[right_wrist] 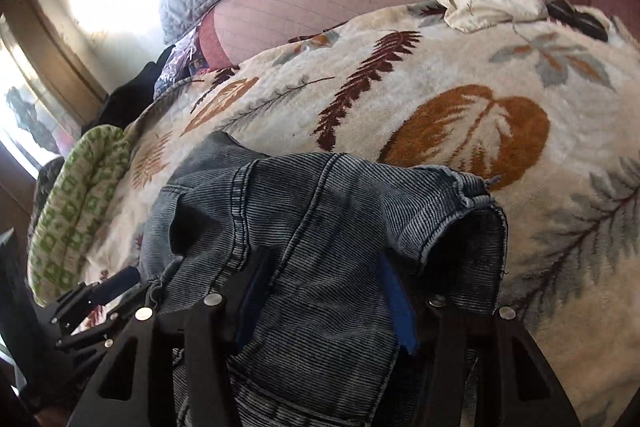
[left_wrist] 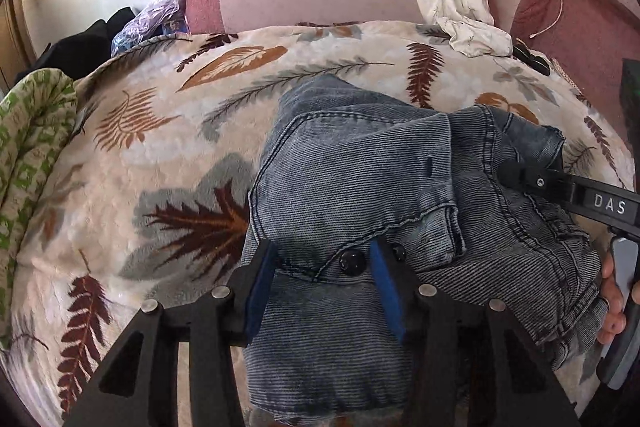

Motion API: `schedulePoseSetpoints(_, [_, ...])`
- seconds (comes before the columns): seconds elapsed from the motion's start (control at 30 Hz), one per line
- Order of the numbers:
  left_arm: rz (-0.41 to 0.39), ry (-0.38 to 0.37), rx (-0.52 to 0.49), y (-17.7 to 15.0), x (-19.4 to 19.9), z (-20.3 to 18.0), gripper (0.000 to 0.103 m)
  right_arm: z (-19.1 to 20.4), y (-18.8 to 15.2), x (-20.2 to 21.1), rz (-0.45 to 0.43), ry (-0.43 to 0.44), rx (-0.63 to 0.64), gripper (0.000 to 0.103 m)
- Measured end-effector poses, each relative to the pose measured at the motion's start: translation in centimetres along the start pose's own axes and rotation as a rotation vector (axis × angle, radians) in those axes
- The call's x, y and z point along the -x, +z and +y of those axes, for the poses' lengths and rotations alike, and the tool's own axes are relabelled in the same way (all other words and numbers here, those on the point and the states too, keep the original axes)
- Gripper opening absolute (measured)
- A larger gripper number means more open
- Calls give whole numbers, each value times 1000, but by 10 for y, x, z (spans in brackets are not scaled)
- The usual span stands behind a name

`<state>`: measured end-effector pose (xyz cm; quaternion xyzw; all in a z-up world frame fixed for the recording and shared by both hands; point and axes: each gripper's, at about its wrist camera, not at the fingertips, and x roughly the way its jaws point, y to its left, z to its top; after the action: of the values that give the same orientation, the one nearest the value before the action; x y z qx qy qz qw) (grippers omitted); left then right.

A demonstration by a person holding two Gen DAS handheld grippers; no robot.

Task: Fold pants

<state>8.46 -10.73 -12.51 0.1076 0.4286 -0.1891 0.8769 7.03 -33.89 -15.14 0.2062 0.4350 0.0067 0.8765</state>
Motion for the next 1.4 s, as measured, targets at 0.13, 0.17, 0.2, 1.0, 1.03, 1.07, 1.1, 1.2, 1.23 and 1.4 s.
schedulePoseSetpoints(0.13, [-34,16,-8,-13,8,-2,52,2,-12,8,-8,-21,-7,66])
schedulePoseSetpoints(0.17, [-46,24,-12,-16,10,-3,52,4,-15,11,-10,-30,-3,68])
schedulePoseSetpoints(0.2, [-51,30,-17,-18,11,-3,52,5,-17,13,-13,-48,3,70])
schedulePoseSetpoints(1.0, [-158,172,-40,-31,64,8,62,68,-70,62,-126,-92,252,24])
schedulePoseSetpoints(1.03, [-155,172,-38,-30,63,7,62,67,-70,59,-113,-90,245,23])
schedulePoseSetpoints(1.07, [-152,173,-36,-30,62,7,62,66,-70,57,-106,-88,243,23])
schedulePoseSetpoints(1.1, [-151,175,-36,-31,61,7,62,65,-70,55,-98,-88,246,23])
schedulePoseSetpoints(1.2, [-141,180,-40,-32,57,6,62,63,-72,50,-84,-89,246,24])
schedulePoseSetpoints(1.23, [-137,183,-43,-32,55,5,62,62,-72,49,-77,-88,243,24])
schedulePoseSetpoints(1.4, [-107,212,-55,-36,44,2,66,62,-72,44,-72,-90,249,24])
